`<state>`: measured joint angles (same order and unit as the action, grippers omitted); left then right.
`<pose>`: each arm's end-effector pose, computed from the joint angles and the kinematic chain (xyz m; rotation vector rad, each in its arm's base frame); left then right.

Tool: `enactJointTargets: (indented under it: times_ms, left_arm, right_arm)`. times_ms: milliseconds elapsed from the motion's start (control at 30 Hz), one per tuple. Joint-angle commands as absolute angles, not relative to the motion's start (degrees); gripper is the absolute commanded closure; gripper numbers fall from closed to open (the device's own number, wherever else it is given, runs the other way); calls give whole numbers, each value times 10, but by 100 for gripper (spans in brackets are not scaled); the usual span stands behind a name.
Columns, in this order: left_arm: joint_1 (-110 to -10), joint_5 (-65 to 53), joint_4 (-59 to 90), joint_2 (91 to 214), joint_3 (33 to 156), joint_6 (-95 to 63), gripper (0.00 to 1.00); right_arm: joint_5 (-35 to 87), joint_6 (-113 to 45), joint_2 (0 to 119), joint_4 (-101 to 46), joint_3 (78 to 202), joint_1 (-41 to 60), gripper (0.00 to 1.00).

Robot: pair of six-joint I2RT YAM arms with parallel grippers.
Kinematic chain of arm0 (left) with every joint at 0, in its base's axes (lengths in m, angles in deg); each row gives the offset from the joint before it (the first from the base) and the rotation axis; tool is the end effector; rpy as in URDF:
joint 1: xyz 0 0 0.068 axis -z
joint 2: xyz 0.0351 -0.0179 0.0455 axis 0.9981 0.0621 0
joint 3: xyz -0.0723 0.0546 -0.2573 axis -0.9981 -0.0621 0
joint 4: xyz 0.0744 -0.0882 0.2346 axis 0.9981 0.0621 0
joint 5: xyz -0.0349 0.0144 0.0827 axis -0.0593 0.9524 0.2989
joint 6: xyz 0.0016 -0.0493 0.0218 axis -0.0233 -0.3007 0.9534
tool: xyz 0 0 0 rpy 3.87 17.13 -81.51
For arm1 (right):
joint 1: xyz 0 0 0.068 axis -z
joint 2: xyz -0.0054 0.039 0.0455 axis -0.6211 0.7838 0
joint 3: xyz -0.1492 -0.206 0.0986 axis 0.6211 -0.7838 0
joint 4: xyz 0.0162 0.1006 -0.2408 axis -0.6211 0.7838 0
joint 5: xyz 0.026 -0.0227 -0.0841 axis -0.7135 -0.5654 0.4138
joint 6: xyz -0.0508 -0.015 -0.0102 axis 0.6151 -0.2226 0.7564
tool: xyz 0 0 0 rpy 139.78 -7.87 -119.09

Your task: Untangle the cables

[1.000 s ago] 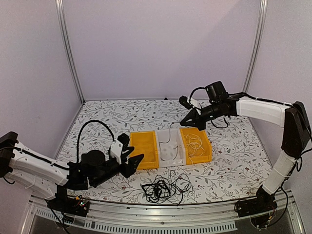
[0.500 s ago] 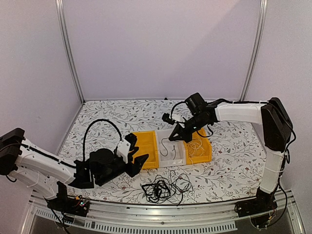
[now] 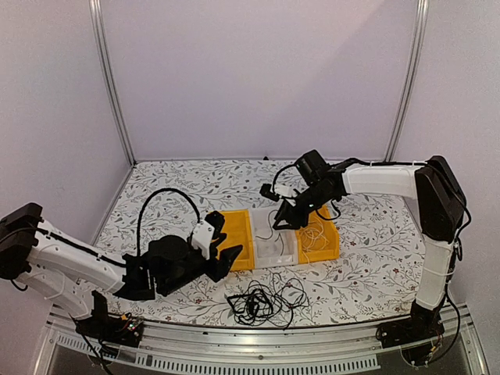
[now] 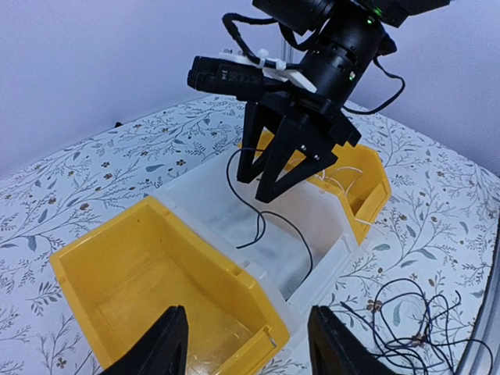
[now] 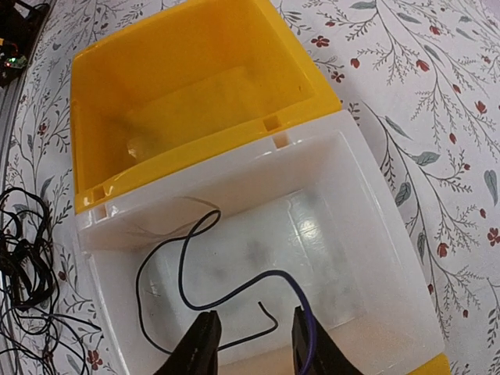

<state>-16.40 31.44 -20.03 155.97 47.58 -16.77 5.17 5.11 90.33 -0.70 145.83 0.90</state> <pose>0.1062 -0.2419 0.1820 0.5671 1.7554 -0.5464 0.3200 0.2670 0.1939 -1.5991 1.9721 0.6786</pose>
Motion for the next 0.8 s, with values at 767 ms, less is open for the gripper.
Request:
enactJointTargets:
  times_ms: [767]
  left_arm:
    - [-171, 275, -145, 1609, 570, -161, 49]
  right_arm:
    - [106, 53, 801, -33, 1415, 5, 71]
